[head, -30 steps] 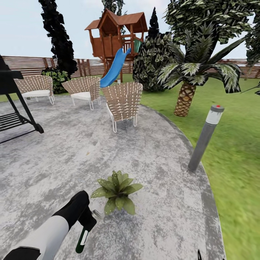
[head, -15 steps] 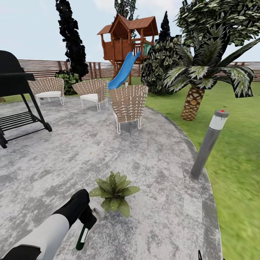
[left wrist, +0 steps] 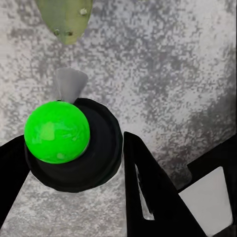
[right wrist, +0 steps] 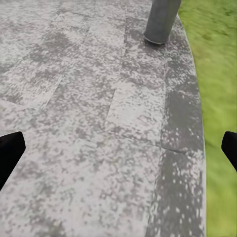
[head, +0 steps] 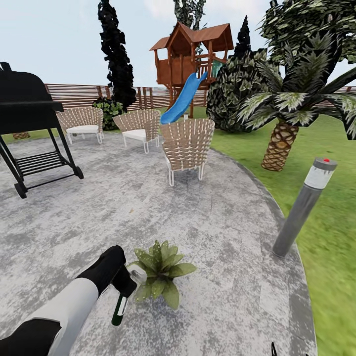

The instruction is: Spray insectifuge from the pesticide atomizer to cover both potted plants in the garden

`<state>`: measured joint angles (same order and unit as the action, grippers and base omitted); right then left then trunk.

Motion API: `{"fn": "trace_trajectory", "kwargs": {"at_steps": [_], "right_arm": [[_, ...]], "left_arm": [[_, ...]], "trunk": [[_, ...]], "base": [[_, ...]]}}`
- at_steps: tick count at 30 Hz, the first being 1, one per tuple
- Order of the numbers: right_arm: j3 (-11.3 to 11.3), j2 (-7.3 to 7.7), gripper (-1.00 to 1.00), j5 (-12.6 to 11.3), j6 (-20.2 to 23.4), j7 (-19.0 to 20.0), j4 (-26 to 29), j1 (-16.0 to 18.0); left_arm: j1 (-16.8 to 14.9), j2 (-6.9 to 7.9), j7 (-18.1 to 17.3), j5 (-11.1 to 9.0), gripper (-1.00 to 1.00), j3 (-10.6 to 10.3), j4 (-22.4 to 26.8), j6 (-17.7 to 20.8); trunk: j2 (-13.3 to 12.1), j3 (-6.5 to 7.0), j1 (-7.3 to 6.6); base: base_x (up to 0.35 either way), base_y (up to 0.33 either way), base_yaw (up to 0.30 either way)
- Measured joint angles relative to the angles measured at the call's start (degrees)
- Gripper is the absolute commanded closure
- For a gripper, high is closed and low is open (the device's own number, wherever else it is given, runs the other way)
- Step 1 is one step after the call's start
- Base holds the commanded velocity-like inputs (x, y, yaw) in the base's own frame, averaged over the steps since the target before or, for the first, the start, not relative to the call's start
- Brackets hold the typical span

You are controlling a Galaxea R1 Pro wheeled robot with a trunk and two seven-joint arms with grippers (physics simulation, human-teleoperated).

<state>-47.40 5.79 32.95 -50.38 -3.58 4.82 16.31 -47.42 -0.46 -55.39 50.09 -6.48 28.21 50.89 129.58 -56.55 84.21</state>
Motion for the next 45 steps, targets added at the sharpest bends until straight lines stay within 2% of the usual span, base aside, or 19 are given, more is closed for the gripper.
{"fn": "trace_trajectory", "kwargs": {"at_steps": [3,5,6,8,18,22,24,35,40,45], "right_arm": [[0.0,0.00,-1.00,0.0,0.0,0.0,0.0,0.0],[0.0,0.00,-1.00,0.0,0.0,0.0,0.0,0.0],[0.0,0.00,-1.00,0.0,0.0,0.0,0.0,0.0],[0.0,0.00,-1.00,-0.1,0.0,0.0,0.0,0.0],[0.0,0.00,-1.00,0.0,0.0,0.0,0.0,0.0],[0.0,0.00,-1.00,0.0,0.0,0.0,0.0,0.0],[0.0,0.00,-1.00,0.0,0.0,0.0,0.0,0.0],[0.0,0.00,-1.00,0.0,0.0,0.0,0.0,0.0],[0.0,0.00,-1.00,0.0,0.0,0.0,0.0,0.0],[0.0,0.00,-1.00,0.0,0.0,0.0,0.0,0.0]], "left_arm": [[-1.2,-0.11,-4.7,1.0,1.00,-0.4,0.0,0.5],[-1.5,-0.13,-5.4,2.2,1.00,-0.4,0.0,0.5],[-1.7,-0.14,-5.7,3.5,1.00,-0.4,0.0,0.5],[-1.7,-0.09,-5.9,4.3,1.00,-0.4,-0.1,0.6],[-1.3,-0.04,-6.0,4.5,1.00,-0.5,-0.4,0.5],[-1.1,-0.13,-6.0,4.4,1.00,-2.7,-0.4,0.5],[-1.1,-0.21,-6.0,4.4,1.00,-3.1,-0.4,0.5],[-1.1,-0.05,-6.0,4.5,1.00,-3.4,-0.7,0.6],[-1.1,-0.04,-6.0,4.5,1.00,-3.4,-1.0,0.6],[-1.2,-0.06,-6.0,4.5,1.00,-3.4,-1.0,0.6]], "trunk": [[0.0,0.00,0.00],[0.0,0.00,0.00],[0.0,0.00,0.00],[0.0,-0.01,0.00],[0.0,0.00,-0.01],[0.0,0.00,0.00],[0.0,-0.01,0.01],[0.0,0.00,0.01],[0.0,0.00,-0.01],[0.0,0.00,-0.02]], "base": [[0.000,0.000,0.001],[0.000,0.000,0.000],[0.000,0.000,0.000],[0.000,0.000,0.004],[0.145,-0.161,0.233],[0.016,-0.269,0.066],[-0.076,-0.275,0.006],[-0.141,-0.208,0.194],[0.084,-0.187,0.254],[0.165,-0.230,0.031]]}}
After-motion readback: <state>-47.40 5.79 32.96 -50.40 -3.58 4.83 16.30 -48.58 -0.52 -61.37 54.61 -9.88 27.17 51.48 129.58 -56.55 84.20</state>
